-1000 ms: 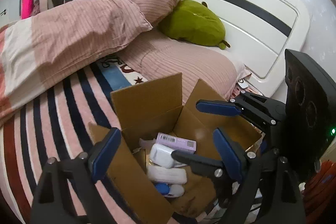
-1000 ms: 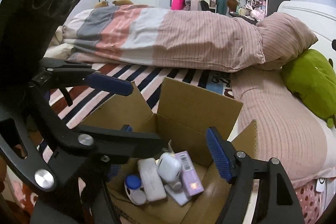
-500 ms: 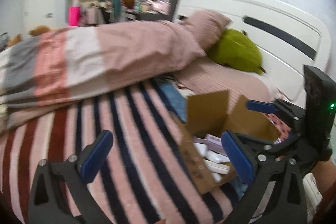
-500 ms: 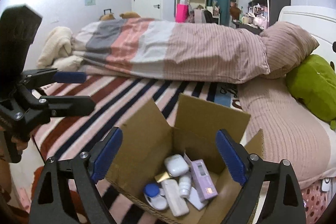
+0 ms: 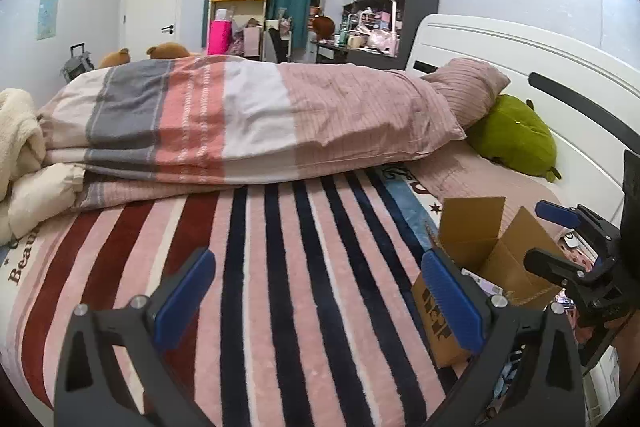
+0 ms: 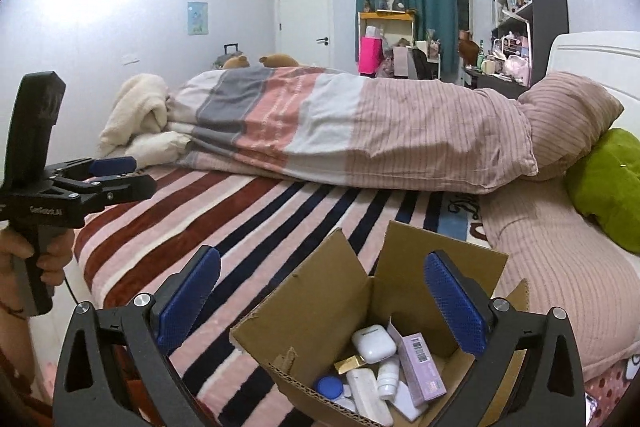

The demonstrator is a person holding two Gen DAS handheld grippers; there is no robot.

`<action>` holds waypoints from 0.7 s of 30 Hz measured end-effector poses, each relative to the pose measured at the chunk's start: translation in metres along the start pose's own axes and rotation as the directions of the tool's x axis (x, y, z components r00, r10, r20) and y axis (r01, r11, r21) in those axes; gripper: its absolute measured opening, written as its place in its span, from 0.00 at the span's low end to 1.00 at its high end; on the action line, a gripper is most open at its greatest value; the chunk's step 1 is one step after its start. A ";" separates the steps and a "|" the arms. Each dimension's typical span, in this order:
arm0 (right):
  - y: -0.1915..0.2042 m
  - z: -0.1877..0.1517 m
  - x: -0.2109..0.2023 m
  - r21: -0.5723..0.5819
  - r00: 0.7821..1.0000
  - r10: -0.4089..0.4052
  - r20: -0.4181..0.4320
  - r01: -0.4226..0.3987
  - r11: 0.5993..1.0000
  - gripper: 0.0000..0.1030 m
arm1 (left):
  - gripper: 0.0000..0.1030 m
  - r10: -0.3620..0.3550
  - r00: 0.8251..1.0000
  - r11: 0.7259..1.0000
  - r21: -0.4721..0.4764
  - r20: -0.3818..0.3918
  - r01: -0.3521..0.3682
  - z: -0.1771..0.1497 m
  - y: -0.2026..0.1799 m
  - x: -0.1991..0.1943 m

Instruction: Organize rigid objects

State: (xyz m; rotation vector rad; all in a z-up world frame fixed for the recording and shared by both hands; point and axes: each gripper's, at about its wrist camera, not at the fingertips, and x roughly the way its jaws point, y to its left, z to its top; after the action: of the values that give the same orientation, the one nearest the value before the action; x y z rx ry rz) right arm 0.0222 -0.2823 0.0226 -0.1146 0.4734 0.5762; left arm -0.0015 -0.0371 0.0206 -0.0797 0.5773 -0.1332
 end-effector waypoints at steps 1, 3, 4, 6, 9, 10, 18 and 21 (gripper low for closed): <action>0.001 0.000 0.000 -0.001 1.000 0.000 0.000 0.000 1.000 0.99 | 0.99 0.007 1.000 1.000 -0.003 0.000 -0.007 -0.001 0.001 0.000; 0.002 -0.001 0.001 0.003 1.000 0.002 -0.003 -0.002 1.000 0.99 | 0.99 0.014 1.000 1.000 -0.006 -0.001 -0.014 -0.001 0.003 0.001; 0.002 -0.001 0.002 0.006 1.000 0.002 -0.004 -0.002 1.000 0.99 | 0.99 0.017 1.000 1.000 -0.007 -0.002 -0.017 -0.002 0.004 0.001; 0.001 -0.002 0.003 0.012 1.000 0.004 -0.005 -0.004 1.000 0.99 | 0.99 0.026 1.000 1.000 -0.009 -0.004 -0.026 -0.003 0.006 0.001; -0.001 -0.003 0.004 0.023 1.000 0.004 -0.005 -0.004 1.000 0.99 | 0.99 0.035 0.999 0.999 -0.009 -0.006 -0.035 -0.003 0.007 0.002; -0.001 -0.003 0.004 0.026 1.000 0.005 -0.005 -0.005 1.000 0.99 | 0.99 0.038 0.999 0.999 -0.009 -0.006 -0.038 -0.004 0.008 0.002; -0.002 -0.003 0.005 0.030 1.000 0.007 -0.005 -0.007 1.000 0.99 | 0.99 0.060 0.998 0.998 -0.006 -0.009 -0.060 -0.004 0.009 0.002; -0.002 -0.003 0.005 0.029 1.000 0.008 -0.006 -0.008 1.000 0.99 | 0.99 0.063 0.998 0.998 -0.006 -0.009 -0.063 -0.004 0.009 0.002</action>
State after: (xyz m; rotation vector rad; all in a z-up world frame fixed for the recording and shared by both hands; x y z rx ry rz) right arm 0.0261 -0.2824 0.0173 -0.0867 0.4880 0.5763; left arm -0.0010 -0.0291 0.0147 -0.0667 0.5882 -0.0704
